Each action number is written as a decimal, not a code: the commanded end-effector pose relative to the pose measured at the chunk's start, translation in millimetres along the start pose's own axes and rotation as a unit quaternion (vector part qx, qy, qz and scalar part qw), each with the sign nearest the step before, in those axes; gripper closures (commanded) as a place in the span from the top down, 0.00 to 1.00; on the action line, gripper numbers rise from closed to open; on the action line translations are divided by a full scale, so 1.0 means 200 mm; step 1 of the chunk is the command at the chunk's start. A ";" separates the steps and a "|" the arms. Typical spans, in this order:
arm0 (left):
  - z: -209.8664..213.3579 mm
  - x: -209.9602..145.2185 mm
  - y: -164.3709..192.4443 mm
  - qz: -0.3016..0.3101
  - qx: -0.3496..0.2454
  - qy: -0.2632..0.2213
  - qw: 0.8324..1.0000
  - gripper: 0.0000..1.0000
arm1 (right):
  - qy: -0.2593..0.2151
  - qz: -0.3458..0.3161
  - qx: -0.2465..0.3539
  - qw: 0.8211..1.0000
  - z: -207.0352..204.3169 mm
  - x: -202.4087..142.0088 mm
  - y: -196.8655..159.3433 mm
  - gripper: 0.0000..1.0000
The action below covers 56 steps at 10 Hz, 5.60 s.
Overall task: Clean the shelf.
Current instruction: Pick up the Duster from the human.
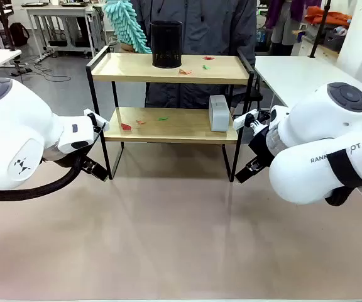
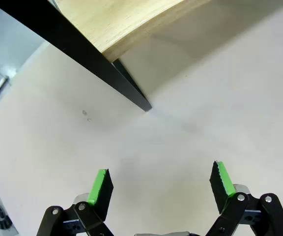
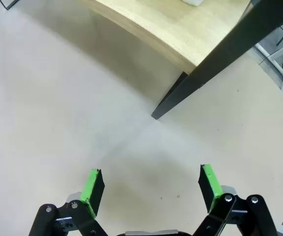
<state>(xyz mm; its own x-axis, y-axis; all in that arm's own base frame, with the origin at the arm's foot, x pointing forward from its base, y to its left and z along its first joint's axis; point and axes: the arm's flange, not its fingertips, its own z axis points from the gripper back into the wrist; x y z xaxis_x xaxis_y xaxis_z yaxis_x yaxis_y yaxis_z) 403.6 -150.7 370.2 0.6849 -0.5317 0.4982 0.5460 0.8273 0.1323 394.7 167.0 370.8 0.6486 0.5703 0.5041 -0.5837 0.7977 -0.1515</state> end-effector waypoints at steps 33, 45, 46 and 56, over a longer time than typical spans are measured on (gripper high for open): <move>1.22 -1.23 1.19 0.363 -0.302 -0.312 0.824 1.00 | -0.214 -0.482 0.436 0.729 1.00 -1.55 -1.07 1.00; 1.17 -0.25 1.78 0.451 -0.407 -0.167 0.776 1.00 | -0.214 -0.482 0.436 0.729 1.00 -1.55 -1.07 1.00; 1.24 -0.37 1.73 0.404 -0.436 -0.249 0.765 1.00 | -0.214 -0.482 0.436 0.729 1.00 -1.55 -1.07 1.00; 0.54 0.20 1.69 0.442 -0.533 0.033 0.721 1.00 | -0.214 -0.482 0.436 0.729 1.00 -1.55 -1.07 1.00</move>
<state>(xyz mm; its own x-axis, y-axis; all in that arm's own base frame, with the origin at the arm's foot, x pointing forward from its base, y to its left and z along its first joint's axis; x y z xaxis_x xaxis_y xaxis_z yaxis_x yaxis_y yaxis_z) 557.9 126.0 517.3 0.9866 0.1620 -0.0182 -0.0592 0.2517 -0.9660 221.2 -218.6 415.8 0.8615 -0.4471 0.2405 -0.1406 0.2449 0.9593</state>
